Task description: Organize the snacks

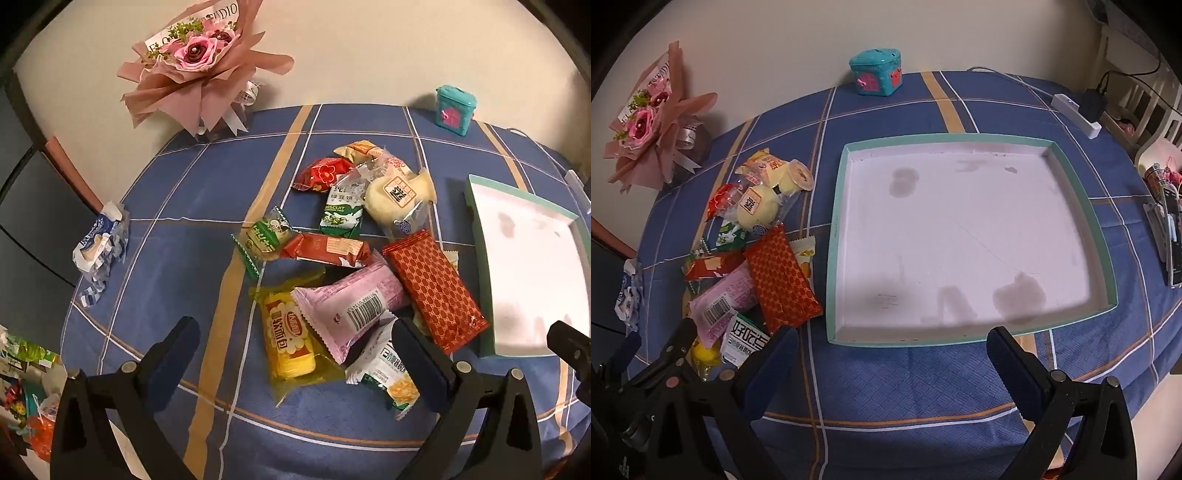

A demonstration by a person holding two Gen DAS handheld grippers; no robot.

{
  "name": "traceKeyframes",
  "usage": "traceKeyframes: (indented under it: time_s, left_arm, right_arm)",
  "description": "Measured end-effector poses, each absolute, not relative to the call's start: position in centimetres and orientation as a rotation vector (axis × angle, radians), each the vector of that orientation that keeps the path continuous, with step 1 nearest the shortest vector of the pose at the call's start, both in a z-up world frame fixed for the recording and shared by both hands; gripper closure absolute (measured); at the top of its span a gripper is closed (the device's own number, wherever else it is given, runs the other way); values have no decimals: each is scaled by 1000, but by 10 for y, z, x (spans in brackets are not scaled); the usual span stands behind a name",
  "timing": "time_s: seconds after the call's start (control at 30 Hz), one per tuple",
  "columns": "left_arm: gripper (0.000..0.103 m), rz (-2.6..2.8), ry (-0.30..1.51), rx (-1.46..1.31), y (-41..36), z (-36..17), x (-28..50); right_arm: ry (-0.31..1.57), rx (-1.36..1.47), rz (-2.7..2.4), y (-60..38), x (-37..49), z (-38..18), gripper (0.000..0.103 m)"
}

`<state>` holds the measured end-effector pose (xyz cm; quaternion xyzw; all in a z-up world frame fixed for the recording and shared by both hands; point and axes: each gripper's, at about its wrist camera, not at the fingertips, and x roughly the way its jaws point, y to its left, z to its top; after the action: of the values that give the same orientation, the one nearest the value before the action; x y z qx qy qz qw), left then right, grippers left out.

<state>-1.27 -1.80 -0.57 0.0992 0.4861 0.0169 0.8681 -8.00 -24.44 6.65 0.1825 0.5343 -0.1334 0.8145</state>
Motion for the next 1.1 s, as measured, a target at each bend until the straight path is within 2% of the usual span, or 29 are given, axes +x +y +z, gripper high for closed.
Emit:
traceKeyframes:
  time_s: [1.1]
  left_arm:
    - [0, 45, 1043, 203, -18, -9, -12]
  right_arm:
    - [1139, 383, -284, -243, -80, 69, 0]
